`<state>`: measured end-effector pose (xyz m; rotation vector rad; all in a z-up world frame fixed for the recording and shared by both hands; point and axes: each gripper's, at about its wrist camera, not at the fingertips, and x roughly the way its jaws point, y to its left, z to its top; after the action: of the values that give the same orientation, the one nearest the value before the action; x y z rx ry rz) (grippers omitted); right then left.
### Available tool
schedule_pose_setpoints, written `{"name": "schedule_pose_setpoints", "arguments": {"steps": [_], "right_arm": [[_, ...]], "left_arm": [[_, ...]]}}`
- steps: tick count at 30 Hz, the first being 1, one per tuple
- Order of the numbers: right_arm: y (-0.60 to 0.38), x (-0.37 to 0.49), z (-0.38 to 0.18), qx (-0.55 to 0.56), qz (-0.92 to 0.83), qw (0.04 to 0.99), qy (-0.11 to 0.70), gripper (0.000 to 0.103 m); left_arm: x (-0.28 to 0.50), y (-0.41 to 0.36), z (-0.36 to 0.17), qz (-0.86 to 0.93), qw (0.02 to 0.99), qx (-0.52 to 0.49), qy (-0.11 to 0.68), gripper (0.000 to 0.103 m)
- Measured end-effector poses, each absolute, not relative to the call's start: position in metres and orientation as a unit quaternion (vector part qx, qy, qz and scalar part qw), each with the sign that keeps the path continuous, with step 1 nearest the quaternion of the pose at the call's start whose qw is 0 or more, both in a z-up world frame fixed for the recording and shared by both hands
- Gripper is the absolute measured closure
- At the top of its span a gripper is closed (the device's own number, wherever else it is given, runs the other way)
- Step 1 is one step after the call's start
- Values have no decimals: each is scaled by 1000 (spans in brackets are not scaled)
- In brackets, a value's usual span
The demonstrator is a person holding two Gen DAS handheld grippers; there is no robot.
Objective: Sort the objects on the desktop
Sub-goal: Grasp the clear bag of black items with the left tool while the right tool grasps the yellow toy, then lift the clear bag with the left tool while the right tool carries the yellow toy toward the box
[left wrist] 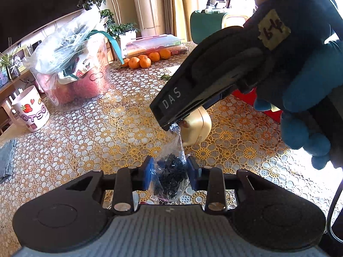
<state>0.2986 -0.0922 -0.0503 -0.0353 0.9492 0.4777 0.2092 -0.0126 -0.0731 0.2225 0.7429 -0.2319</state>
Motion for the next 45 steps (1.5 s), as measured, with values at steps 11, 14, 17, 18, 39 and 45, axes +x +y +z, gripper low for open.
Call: {"name": "schedule_pose_setpoints", "arguments": {"steps": [11, 14, 17, 18, 39, 45], "right_arm": [[-123, 280, -20, -8, 229, 874, 428, 57], [-134, 272, -11, -4, 232, 876, 423, 57], [-145, 264, -3, -2, 234, 878, 418, 57], [-150, 260, 0, -1, 235, 879, 416, 57], [-254, 217, 45, 23, 231, 896, 379, 57], [-285, 214, 49, 29, 220, 902, 371, 57]], "left_arm": [[193, -13, -49, -111, 924, 96, 352, 71], [189, -16, -39, -110, 926, 92, 350, 71], [184, -19, -32, -109, 927, 91, 348, 71], [183, -19, -29, -109, 927, 89, 348, 71], [165, -81, 30, -145, 923, 38, 355, 71], [169, -110, 38, -160, 921, 49, 353, 71]]}}
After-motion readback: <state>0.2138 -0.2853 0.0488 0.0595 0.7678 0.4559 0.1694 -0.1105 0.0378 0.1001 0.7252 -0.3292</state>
